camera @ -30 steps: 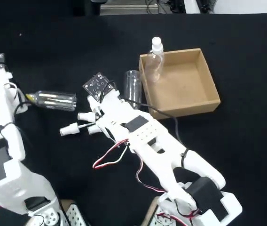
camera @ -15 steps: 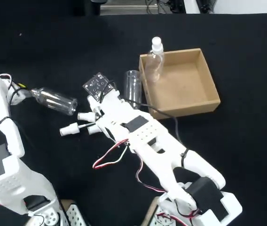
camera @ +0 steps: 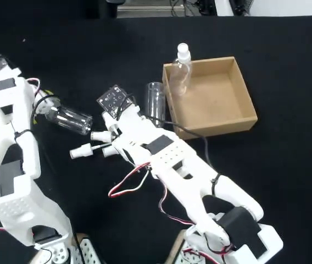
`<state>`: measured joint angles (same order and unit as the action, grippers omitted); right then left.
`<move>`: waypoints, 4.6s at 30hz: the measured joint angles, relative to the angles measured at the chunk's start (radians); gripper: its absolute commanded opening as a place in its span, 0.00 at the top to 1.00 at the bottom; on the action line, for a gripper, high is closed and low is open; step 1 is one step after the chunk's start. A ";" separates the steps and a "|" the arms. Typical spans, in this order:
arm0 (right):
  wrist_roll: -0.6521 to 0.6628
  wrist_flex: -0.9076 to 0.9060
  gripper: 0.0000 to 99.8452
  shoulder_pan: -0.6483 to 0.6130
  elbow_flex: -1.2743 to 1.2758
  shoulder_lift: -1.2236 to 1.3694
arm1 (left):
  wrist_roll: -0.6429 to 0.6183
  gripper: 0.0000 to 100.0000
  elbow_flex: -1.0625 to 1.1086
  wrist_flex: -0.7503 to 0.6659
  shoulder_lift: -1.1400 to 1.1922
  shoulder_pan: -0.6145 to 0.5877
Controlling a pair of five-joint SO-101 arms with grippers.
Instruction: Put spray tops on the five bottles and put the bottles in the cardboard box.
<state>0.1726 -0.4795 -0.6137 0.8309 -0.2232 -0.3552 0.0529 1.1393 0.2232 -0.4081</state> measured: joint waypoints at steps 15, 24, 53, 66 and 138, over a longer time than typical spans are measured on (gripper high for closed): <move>0.003 0.000 0.80 0.000 0.000 0.000 | -0.054 0.72 -0.032 0.009 0.132 0.041; 0.003 0.000 0.80 0.000 0.000 0.000 | -0.055 0.72 -0.092 0.002 0.135 0.066; 0.003 0.000 0.80 0.000 0.000 0.000 | 0.014 0.72 -0.224 0.351 0.244 0.112; 0.003 0.000 0.80 0.000 0.000 0.000 | 0.051 0.94 -0.270 0.236 0.270 0.115; -0.379 0.052 0.73 -0.239 -0.391 0.282 | 0.677 0.71 0.746 -0.350 -0.302 -0.436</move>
<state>-0.2064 -0.4273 -0.8531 0.4396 0.0591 0.3214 0.7986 0.7894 -0.0790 -0.8439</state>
